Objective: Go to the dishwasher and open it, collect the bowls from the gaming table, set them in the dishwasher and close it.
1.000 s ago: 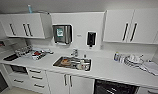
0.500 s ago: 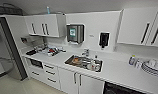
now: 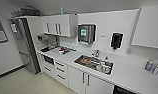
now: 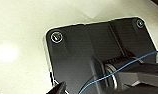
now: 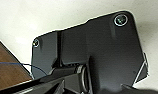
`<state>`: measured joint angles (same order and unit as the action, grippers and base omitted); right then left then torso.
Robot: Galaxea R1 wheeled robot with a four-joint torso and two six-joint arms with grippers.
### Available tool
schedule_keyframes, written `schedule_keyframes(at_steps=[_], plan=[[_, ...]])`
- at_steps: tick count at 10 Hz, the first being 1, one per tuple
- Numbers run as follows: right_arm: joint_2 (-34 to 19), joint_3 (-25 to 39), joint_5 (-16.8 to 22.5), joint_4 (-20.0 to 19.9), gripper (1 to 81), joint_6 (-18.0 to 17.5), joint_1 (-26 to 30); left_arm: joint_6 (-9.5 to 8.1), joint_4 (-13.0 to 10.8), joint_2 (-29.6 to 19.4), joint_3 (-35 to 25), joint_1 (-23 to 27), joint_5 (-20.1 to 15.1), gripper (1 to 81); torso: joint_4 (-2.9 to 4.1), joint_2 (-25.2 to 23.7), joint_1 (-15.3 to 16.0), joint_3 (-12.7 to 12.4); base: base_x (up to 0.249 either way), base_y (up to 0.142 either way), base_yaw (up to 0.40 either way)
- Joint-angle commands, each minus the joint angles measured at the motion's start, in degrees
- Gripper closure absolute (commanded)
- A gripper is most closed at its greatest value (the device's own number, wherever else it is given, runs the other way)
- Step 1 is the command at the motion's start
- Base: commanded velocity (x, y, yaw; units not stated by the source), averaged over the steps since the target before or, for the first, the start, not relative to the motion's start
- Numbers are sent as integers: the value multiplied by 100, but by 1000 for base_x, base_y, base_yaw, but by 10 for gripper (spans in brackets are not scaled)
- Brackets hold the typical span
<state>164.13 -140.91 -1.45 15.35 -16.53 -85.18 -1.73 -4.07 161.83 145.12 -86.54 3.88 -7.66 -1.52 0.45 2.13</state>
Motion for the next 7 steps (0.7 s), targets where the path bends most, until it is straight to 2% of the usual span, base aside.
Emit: schedule_keyframes(at_steps=[1, 7], plan=[[-62, 65, 242, 144, 10, 18, 312, 6, -32, -71, -36, 282, -300, 10, 0, 0, 0, 0, 0, 0, 345], [-19, 74, 233, 337, 10, 27, 312, 6, -23, -63, -36, 282, -300, 10, 0, 0, 0, 0, 0, 0, 345]])
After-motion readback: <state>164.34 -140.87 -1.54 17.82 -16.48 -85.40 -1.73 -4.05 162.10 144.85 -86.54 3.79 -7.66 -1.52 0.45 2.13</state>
